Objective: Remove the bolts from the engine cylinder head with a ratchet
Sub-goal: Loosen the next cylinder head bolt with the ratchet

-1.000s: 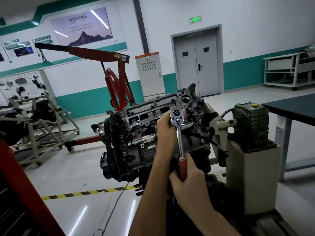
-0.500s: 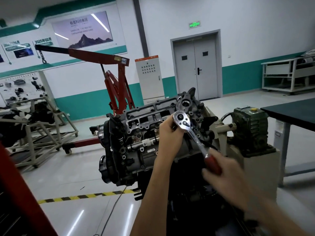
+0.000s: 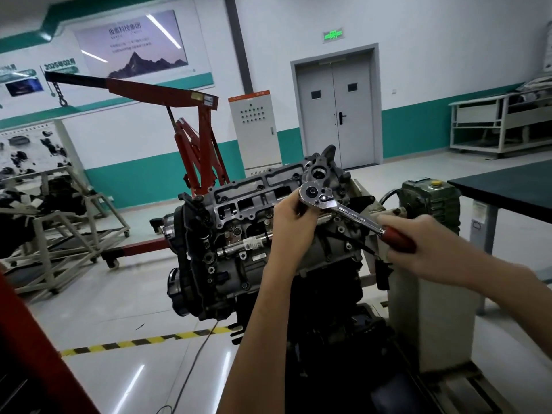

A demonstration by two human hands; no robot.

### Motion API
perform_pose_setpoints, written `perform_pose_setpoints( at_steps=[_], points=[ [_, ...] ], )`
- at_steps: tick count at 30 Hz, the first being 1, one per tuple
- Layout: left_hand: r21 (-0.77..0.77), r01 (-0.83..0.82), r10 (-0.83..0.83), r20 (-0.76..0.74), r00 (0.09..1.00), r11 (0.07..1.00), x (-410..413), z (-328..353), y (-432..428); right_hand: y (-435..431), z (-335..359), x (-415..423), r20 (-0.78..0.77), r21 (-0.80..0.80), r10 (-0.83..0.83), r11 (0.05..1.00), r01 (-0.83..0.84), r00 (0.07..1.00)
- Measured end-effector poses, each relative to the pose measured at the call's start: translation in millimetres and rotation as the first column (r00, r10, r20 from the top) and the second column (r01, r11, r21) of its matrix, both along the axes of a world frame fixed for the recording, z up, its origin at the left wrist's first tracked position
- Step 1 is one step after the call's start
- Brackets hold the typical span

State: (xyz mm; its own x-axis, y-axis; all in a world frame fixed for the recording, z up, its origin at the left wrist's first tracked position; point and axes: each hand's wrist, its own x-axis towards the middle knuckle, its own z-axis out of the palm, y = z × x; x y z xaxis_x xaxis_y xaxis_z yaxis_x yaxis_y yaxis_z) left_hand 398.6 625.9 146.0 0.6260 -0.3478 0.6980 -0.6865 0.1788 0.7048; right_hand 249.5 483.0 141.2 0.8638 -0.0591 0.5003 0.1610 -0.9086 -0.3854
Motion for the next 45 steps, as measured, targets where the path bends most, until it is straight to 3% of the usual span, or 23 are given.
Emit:
perform_pose_setpoints(
  at_steps=[3, 6, 9, 11, 13, 16, 19, 21, 23, 26, 28, 31, 35, 37, 39, 42, 45],
  points=[
    [-0.041, -0.010, 0.009, -0.009, 1.000, 0.999, -4, -2, -4, 29, -32, 3, 0.073, 0.217, -0.050, 0.976, 0.034, 0.996],
    [-0.083, 0.008, -0.009, -0.019, 1.000, 0.997, -8, -3, -6, 101, -68, 14, 0.201, 0.578, -0.134, 0.816, -0.008, 0.970],
    [-0.089, 0.005, -0.008, -0.023, 1.000, 0.996, -4, -5, -5, 146, -74, 35, 0.271, 0.724, -0.168, 0.685, -0.085, 0.948],
    [-0.068, 0.007, -0.010, -0.043, 0.999, 0.998, -2, -6, -3, 144, -70, 34, 0.243, 0.720, -0.095, 0.684, -0.115, 0.965],
    [-0.042, -0.020, 0.017, -0.058, 0.998, 0.999, 0, -3, 0, 114, -62, 20, 0.171, 0.612, -0.019, 0.786, -0.091, 0.985],
    [-0.003, -0.037, 0.037, -0.049, 0.998, 0.999, 0, 1, 2, 47, -29, -1, 0.016, 0.262, 0.028, 0.965, -0.031, 0.999],
    [0.006, -0.036, 0.036, -0.061, 0.997, 0.999, 1, 0, 3, 9, 7, -3, -0.048, -0.018, -0.012, 1.000, 0.011, 0.999],
    [-0.035, -0.036, 0.034, -0.077, 0.996, 0.999, 0, -3, 3, 11, -1, -1, -0.041, 0.044, -0.018, 0.999, 0.019, 0.999],
    [-0.055, -0.032, 0.028, -0.081, 0.996, 0.998, -3, -4, 2, 46, -29, -1, 0.043, 0.267, -0.029, 0.964, 0.016, 0.999],
    [-0.071, -0.023, 0.018, -0.063, 0.998, 0.997, -5, -3, 1, 120, -67, 16, 0.177, 0.619, -0.135, 0.786, -0.003, 0.975],
    [-0.067, -0.008, 0.005, -0.042, 0.999, 0.998, -6, -3, 3, 152, -74, 36, 0.215, 0.710, -0.152, 0.703, -0.048, 0.965],
    [-0.050, -0.021, 0.018, -0.059, 0.998, 0.999, -3, -2, 6, 138, -69, 35, 0.194, 0.658, -0.089, 0.750, -0.062, 0.977],
    [-0.015, -0.018, 0.017, -0.037, 0.999, 1.000, -1, 1, 4, 46, -35, 1, 0.020, 0.238, 0.017, 0.971, -0.021, 1.000],
    [0.023, -0.019, 0.019, -0.002, 1.000, 1.000, -3, 2, 1, 9, -6, -4, -0.038, 0.018, -0.002, 1.000, 0.002, 0.999],
    [0.012, -0.031, 0.031, 0.005, 1.000, 0.999, -4, 1, 1, -5, 7, 0, -0.004, -0.065, -0.016, 0.998, 0.016, 1.000],
    [-0.017, -0.038, 0.037, -0.019, 0.999, 0.999, -3, -2, 1, 22, -21, 4, 0.020, 0.150, -0.041, 0.988, 0.038, 0.999],
    [-0.055, -0.040, 0.038, -0.035, 0.999, 0.998, -3, -3, -1, 92, -61, 10, 0.197, 0.497, -0.131, 0.867, 0.016, 0.972]
  ],
)
